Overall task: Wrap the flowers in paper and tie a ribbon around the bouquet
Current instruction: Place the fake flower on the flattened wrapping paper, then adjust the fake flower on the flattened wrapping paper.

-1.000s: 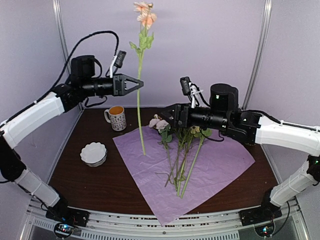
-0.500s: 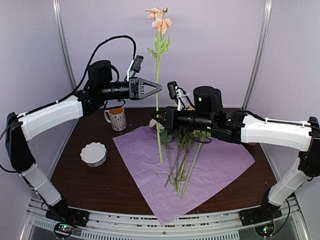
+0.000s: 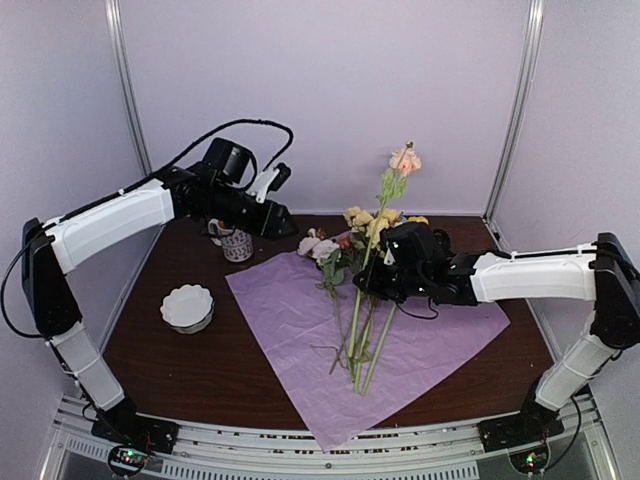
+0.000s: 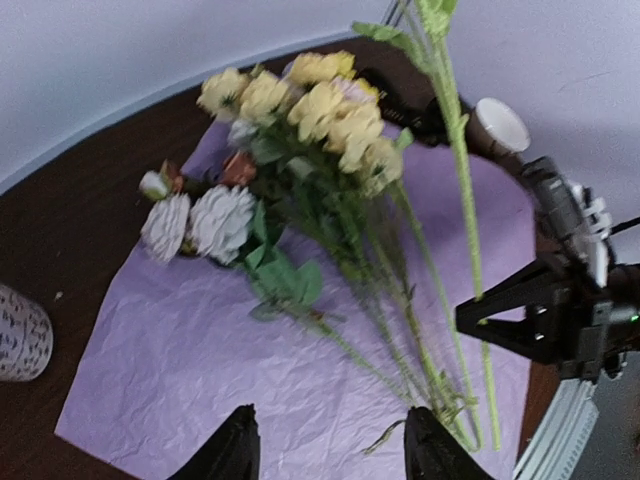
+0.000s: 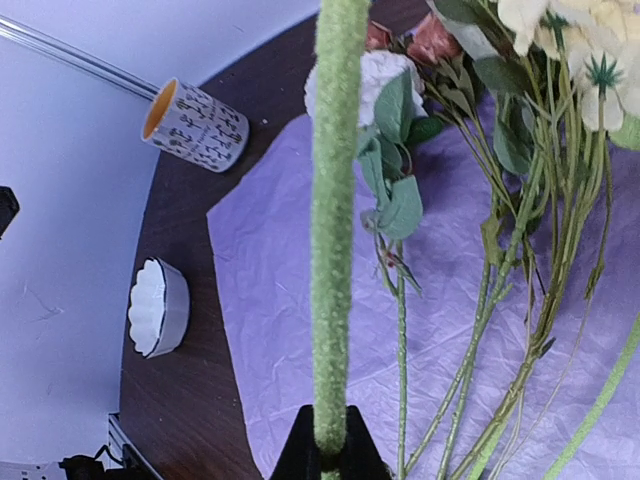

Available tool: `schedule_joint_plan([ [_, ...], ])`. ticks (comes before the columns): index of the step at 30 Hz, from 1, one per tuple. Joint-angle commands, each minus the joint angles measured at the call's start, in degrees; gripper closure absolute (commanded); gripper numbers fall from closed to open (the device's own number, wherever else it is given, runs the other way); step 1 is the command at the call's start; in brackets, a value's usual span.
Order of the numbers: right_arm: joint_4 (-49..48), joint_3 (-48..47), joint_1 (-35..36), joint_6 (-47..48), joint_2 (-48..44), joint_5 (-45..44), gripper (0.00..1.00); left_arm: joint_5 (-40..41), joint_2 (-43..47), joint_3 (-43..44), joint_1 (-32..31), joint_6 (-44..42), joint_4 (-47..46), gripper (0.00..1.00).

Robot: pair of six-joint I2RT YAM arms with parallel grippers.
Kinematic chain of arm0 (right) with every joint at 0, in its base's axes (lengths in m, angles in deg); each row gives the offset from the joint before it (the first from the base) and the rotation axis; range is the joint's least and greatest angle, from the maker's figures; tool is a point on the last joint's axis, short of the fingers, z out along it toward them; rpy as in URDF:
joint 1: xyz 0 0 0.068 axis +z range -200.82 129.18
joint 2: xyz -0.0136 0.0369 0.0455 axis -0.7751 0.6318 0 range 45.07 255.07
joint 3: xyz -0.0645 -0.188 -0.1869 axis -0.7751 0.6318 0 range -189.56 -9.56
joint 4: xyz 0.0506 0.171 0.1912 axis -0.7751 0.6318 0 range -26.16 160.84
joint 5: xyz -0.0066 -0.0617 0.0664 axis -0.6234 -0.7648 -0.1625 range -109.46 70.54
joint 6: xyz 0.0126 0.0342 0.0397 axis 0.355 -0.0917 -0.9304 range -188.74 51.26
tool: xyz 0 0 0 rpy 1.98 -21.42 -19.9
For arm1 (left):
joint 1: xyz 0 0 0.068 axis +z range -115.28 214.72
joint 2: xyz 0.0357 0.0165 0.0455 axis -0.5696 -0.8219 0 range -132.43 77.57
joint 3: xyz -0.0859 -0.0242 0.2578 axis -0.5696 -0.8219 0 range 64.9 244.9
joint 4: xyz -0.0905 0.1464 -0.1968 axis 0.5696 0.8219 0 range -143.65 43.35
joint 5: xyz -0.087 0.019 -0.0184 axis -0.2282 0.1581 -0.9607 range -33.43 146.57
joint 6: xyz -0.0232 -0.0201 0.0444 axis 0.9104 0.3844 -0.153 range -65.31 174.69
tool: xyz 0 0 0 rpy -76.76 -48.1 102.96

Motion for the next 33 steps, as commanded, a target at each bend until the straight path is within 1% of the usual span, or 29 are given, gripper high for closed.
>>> schedule_joint_plan([
  [1, -0.3, 0.8, 0.2, -7.0, 3.6, 0.7, 1.0, 12.3, -3.5, -3.5, 0.3, -6.8, 12.3, 0.48],
  [4, 1.0, 1.3, 0.2, -8.0, 6.0, 0.4, 1.0, 12.6, -3.9, -7.4, 0.3, -6.1, 11.7, 0.48],
  [6, 1.5, 1.7, 0.2, -8.3, 7.2, 0.9, 0.92, 13.4, -3.8, -10.0, 0.3, -5.7, 11.2, 0.49],
  [9, 2.1, 2.7, 0.2, -8.9, 7.8, 1.5, 0.76, 15.0, -3.6, -12.8, 0.3, -5.6, 11.0, 0.48],
  [11, 2.3, 4.2, 0.4, -9.0, 6.3, 0.4, 0.68, 16.0, -3.4, -14.3, 0.3, -5.9, 10.9, 0.48],
  [13, 3.6, 5.4, 0.8, -8.3, 3.4, -2.1, 0.61, 17.1, -3.3, -15.7, 0.3, -6.2, 11.1, 0.47],
  [17, 9.3, 6.1, 1.5, -4.5, -3.6, -6.7, 0.54, 18.8, -3.0, -18.3, 0.3, -6.4, 10.5, 0.46],
  [19, 14.4, 5.5, 1.1, -0.5, -6.8, -9.0, 0.5, 19.0, -2.8, -19.6, 0.3, -6.5, 9.9, 0.45],
  [22, 23.9, 4.4, -1.2, 4.5, -10.1, -11.8, 0.47, 19.9, -2.8, -20.9, 0.3, -6.6, 9.4, 0.42],
  [23, 25.6, 5.1, -2.1, 5.8, -10.9, -12.1, 0.46, 20.4, -2.8, -21.2, 0.3, -6.7, 9.3, 0.42],
  [27, 29.0, 8.8, -5.9, 9.3, -12.5, -9.5, 0.46, 22.4, -3.8, -22.4, 0.3, -7.3, 8.7, 0.4],
  [30, 30.8, 10.0, -6.9, 11.6, -11.2, -8.0, 0.45, 20.6, -5.3, -23.0, -0.1, -7.5, 7.4, 0.41],
  [33, 32.9, 10.1, -7.2, 13.2, -9.7, -8.5, 0.45, 20.2, -6.0, -24.1, -0.9, -6.9, 6.1, 0.41],
])
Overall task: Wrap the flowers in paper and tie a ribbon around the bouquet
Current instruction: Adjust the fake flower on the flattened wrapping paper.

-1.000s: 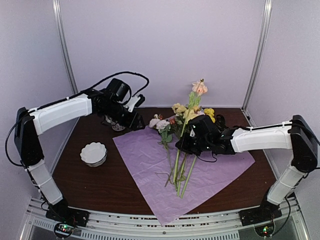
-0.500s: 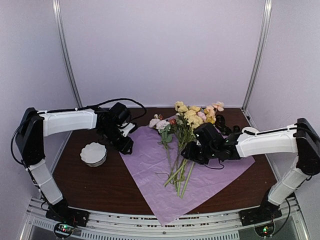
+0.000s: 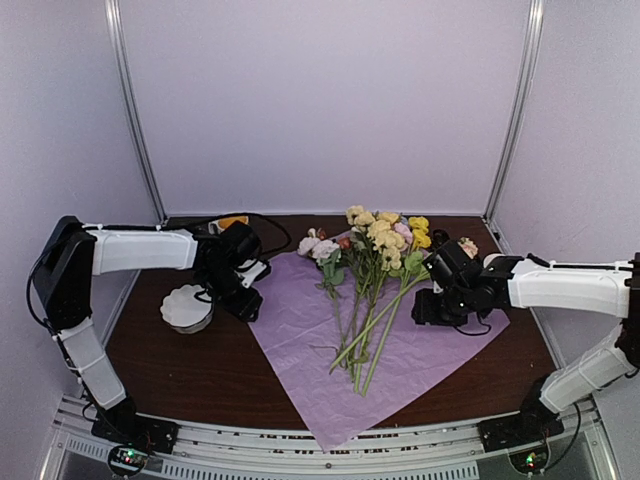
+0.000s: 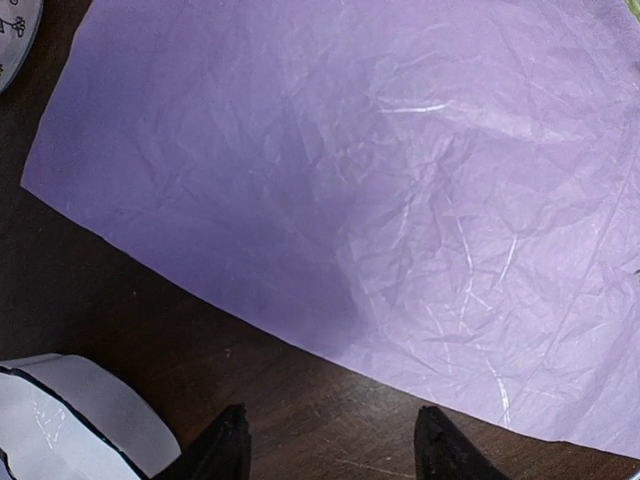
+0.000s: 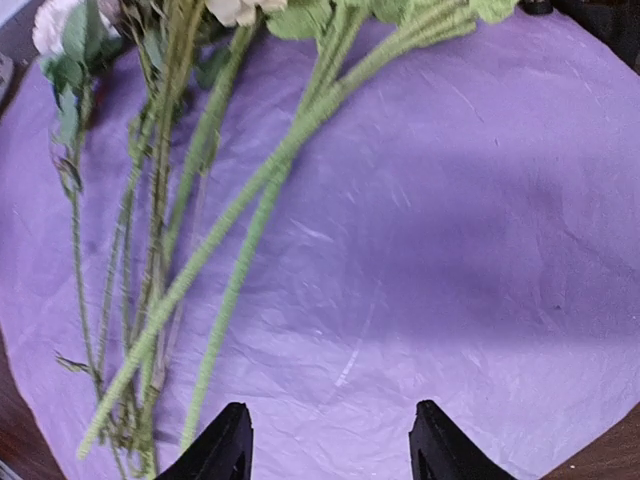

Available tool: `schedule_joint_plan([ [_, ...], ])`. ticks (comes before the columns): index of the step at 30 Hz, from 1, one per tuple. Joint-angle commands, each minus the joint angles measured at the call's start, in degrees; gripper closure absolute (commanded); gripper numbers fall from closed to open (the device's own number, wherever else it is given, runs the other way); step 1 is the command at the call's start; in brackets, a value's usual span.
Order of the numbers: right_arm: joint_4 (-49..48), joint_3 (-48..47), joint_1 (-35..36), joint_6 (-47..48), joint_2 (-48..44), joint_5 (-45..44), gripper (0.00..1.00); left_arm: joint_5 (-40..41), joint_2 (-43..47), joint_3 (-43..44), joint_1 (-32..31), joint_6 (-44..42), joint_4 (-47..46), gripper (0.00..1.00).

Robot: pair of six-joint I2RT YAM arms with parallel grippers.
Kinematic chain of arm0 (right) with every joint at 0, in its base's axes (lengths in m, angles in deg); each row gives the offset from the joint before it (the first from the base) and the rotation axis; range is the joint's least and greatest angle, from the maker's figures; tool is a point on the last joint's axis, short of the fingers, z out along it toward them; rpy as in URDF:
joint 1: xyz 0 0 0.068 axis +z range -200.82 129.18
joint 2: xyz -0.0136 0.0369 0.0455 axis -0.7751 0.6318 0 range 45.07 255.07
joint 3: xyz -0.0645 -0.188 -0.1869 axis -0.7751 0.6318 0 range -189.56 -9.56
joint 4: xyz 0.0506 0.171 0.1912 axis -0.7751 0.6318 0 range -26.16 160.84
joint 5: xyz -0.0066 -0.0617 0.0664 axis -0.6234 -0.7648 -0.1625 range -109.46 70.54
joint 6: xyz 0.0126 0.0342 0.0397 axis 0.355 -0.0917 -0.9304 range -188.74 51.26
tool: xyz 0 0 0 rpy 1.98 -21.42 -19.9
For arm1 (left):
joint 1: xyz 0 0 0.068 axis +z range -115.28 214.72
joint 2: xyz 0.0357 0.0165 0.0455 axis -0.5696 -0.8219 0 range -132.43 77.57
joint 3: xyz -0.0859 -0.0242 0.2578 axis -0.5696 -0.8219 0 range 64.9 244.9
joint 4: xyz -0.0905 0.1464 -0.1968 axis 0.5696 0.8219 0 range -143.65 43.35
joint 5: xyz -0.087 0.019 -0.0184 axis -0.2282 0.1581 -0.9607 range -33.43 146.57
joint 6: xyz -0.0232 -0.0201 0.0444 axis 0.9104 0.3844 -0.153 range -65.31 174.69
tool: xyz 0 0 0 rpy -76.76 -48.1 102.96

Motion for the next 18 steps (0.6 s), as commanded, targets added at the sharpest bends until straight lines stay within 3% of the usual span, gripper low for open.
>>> schedule_joint_plan([
  [1, 5.9, 0.8, -0.4, 4.7, 1.7, -0.9, 0.44, -0.4, -1.4, -1.7, -1.0, -0.1, -3.4, 0.41],
  [5, 5.2, 0.8, -3.2, 7.5, 1.7, -0.7, 0.4, -3.2, 0.2, -3.7, -1.0, 0.6, -5.2, 0.42],
  [9, 3.7, -1.9, -10.2, 10.5, 3.4, 0.2, 0.4, 1.6, 0.7, -3.2, -1.0, 0.1, -4.9, 0.42],
  [13, 5.5, -8.1, -17.0, 13.4, 10.5, -1.6, 0.41, 4.9, -3.2, -0.5, -0.9, -1.3, -3.0, 0.43],
  [18, 4.3, -15.1, -22.7, 14.3, 16.8, 4.3, 0.4, 2.8, -7.1, -0.5, -1.0, -2.3, -4.3, 0.44],
])
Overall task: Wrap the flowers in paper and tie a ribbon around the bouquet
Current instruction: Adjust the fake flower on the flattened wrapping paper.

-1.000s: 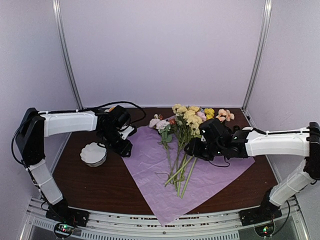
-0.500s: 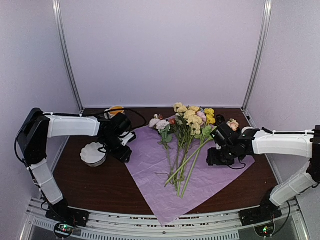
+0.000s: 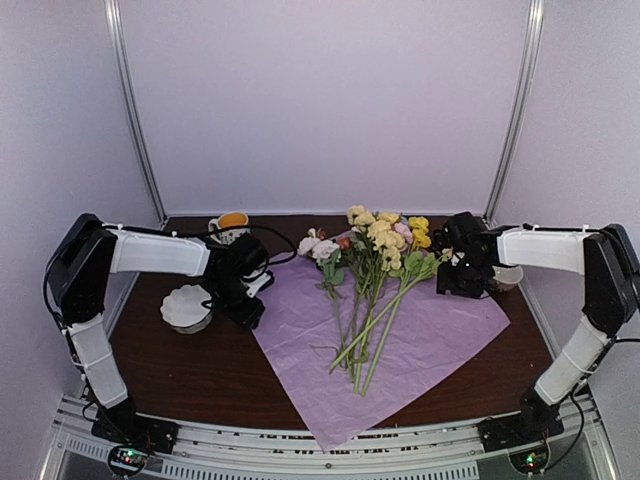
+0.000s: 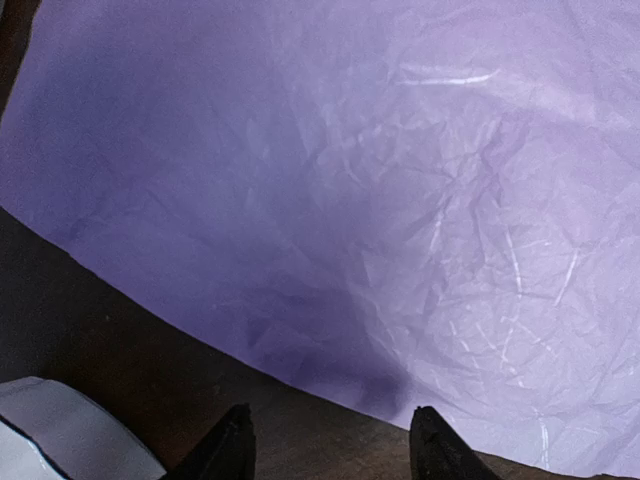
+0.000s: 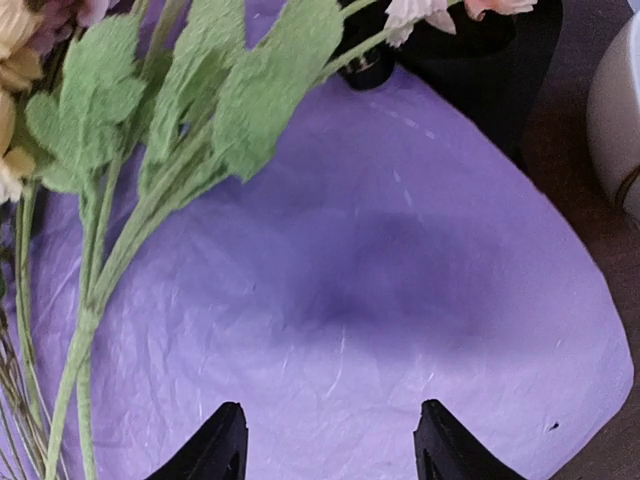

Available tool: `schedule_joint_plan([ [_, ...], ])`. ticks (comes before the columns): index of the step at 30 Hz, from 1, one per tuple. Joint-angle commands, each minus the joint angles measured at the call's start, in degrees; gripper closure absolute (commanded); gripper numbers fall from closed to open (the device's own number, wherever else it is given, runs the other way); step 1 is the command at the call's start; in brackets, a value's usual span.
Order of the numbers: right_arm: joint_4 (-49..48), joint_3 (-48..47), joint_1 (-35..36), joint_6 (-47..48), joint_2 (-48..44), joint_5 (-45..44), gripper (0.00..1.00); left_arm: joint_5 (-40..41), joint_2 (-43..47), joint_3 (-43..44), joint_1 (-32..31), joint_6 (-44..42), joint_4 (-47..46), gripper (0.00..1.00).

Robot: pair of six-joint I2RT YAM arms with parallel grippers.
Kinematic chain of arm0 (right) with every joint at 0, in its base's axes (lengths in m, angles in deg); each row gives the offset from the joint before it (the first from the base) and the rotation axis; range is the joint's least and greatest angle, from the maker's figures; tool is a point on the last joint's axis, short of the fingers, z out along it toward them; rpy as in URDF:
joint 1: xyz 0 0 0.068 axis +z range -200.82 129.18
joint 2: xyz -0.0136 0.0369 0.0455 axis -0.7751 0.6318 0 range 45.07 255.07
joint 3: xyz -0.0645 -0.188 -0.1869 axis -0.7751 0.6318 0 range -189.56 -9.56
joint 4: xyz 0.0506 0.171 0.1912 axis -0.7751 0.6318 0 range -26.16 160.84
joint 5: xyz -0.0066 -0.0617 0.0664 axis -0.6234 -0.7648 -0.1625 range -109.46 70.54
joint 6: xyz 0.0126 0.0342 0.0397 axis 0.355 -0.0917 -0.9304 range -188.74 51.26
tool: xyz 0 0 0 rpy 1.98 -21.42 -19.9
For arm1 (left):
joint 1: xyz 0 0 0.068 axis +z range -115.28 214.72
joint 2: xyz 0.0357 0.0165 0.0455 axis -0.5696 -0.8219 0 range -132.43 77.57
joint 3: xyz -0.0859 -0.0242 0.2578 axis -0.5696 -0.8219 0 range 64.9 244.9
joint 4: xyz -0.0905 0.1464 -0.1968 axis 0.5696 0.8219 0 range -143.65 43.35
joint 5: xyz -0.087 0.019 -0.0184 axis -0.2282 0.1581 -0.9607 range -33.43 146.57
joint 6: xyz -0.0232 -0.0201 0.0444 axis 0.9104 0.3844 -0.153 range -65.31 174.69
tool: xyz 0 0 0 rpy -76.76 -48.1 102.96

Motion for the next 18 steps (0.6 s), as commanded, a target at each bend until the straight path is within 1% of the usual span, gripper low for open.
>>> schedule_joint_plan([
  [1, -0.8, -5.9, -3.3, 1.9, 3.5, 4.0, 0.39, -0.1, -3.4, 0.6, -0.1, -1.7, -1.2, 0.45],
  [5, -1.7, -10.5, -4.1, -0.3, 8.0, 5.5, 0.38, -2.0, -4.9, 0.2, -0.2, -1.2, -1.4, 0.48],
  [8, -4.6, -11.5, -5.2, -2.8, 9.9, 6.3, 0.41, -2.9, -4.7, -1.1, -0.2, -0.3, -1.9, 0.49],
  [11, -7.8, -13.0, -6.2, -4.5, 12.6, 8.9, 0.42, -4.8, -4.4, -3.1, -0.4, 0.5, -3.1, 0.51],
  [14, -7.1, -17.5, -6.2, -4.1, 17.5, 11.5, 0.43, -5.5, -4.5, -4.7, -1.1, 0.9, -3.8, 0.52],
  [16, -6.5, -20.5, -6.3, -3.3, 20.5, 13.6, 0.46, -5.9, -4.5, -5.3, -1.8, 0.7, -4.2, 0.52],
  [18, -6.9, -22.6, -6.1, -2.3, 22.2, 14.8, 0.57, -6.2, -4.5, -5.6, -2.4, 0.3, -4.4, 0.53],
])
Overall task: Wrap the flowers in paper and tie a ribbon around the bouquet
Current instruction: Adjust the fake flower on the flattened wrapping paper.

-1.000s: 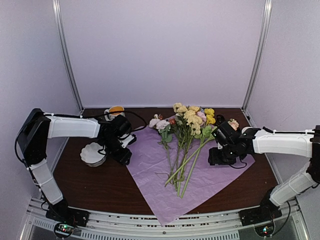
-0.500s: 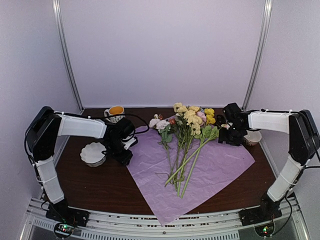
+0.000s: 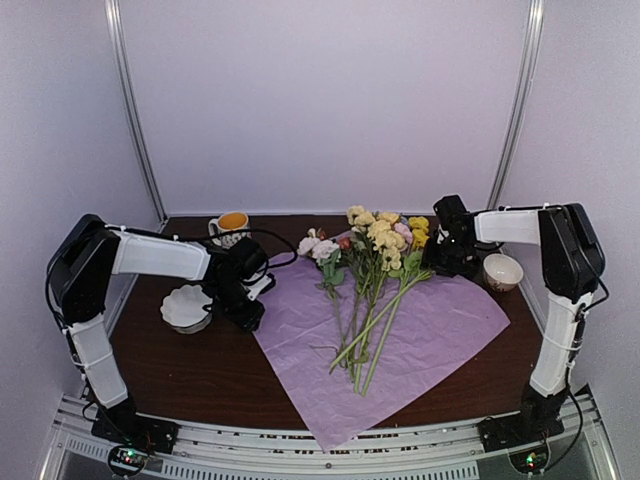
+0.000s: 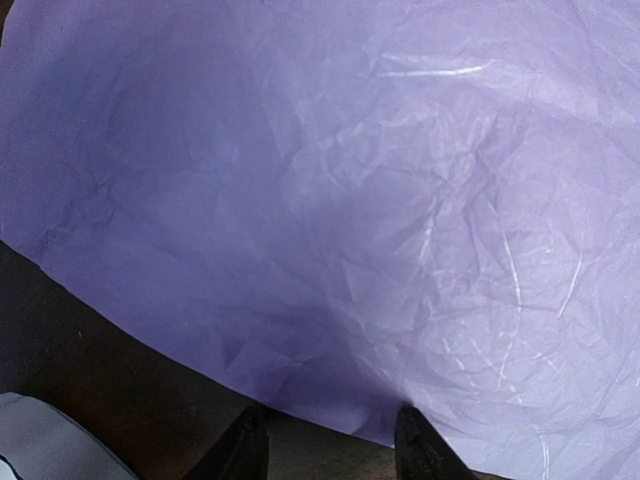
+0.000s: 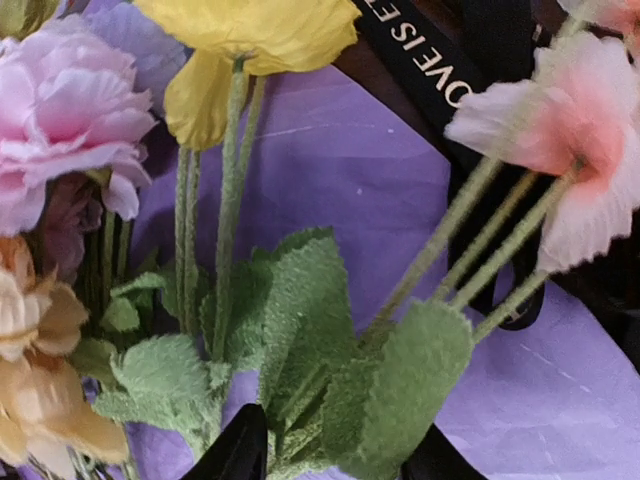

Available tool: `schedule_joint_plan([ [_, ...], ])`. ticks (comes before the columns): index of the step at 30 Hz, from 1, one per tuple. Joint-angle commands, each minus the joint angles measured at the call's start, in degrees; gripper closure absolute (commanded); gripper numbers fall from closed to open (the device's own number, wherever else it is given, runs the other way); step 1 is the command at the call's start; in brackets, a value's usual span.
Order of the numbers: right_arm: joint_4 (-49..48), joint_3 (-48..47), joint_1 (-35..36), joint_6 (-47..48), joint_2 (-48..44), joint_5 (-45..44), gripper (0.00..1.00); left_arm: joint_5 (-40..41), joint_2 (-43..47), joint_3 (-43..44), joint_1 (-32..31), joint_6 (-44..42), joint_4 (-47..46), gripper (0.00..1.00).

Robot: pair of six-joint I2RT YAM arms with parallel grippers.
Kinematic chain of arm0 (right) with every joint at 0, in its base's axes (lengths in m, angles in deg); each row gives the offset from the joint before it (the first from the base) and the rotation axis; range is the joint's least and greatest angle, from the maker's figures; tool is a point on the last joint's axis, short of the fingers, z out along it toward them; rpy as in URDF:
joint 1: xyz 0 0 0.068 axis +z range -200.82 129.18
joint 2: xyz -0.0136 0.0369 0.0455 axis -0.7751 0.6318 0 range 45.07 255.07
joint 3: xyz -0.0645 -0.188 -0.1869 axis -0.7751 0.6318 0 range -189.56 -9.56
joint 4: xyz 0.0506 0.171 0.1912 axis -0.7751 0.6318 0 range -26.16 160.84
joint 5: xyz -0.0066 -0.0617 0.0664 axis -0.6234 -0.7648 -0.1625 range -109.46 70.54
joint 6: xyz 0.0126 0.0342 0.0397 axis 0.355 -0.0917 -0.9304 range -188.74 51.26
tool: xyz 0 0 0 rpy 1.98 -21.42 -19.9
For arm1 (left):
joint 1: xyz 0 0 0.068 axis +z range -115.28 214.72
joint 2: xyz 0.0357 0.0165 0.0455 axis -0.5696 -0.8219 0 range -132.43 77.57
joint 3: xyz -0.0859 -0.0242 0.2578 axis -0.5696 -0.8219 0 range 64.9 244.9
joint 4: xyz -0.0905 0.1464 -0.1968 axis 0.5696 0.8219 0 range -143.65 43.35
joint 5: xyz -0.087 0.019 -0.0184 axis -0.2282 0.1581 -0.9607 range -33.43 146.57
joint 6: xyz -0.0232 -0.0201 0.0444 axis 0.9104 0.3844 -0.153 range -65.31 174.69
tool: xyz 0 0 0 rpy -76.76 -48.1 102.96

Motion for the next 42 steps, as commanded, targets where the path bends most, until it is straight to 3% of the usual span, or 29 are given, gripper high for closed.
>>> schedule_joint_plan([
  [1, -1.7, -4.8, 0.1, 1.4, 3.3, 4.5, 0.61, -3.9, -3.1, -3.5, -2.7, 0.0, -0.8, 0.53],
  [9, -0.9, -9.2, 3.5, 12.7, 4.7, -0.8, 0.8, -4.7, -3.1, -3.9, -3.2, -0.4, -1.3, 0.53],
  [16, -2.1, -11.6, 6.2, 14.8, 5.2, 0.9, 0.89, -5.1, -3.1, -3.9, -3.2, 0.0, -0.8, 0.53],
  [23, -0.1, -14.3, 8.3, 15.2, 6.2, 0.4, 0.9, -5.4, -1.1, -6.0, -3.2, 1.4, -0.4, 0.53],
  [24, 0.1, -14.3, 8.3, 14.6, 6.1, 0.4, 0.88, -5.6, -0.8, -6.3, -3.3, 1.5, -0.4, 0.53],
  [30, 5.6, -14.2, 8.3, 11.9, 3.8, -3.4, 0.54, -5.0, -0.4, -7.0, -3.3, 1.5, -0.4, 0.53],
  [37, 10.9, -6.9, 8.8, 9.8, -4.7, -9.9, 0.39, -5.0, -0.1, -7.2, -3.3, 1.7, -0.5, 0.54],
  [42, 8.0, 3.9, 11.5, 6.0, -7.7, -6.9, 0.32, -5.5, 0.1, -7.9, -3.3, 1.6, -1.3, 0.54],
])
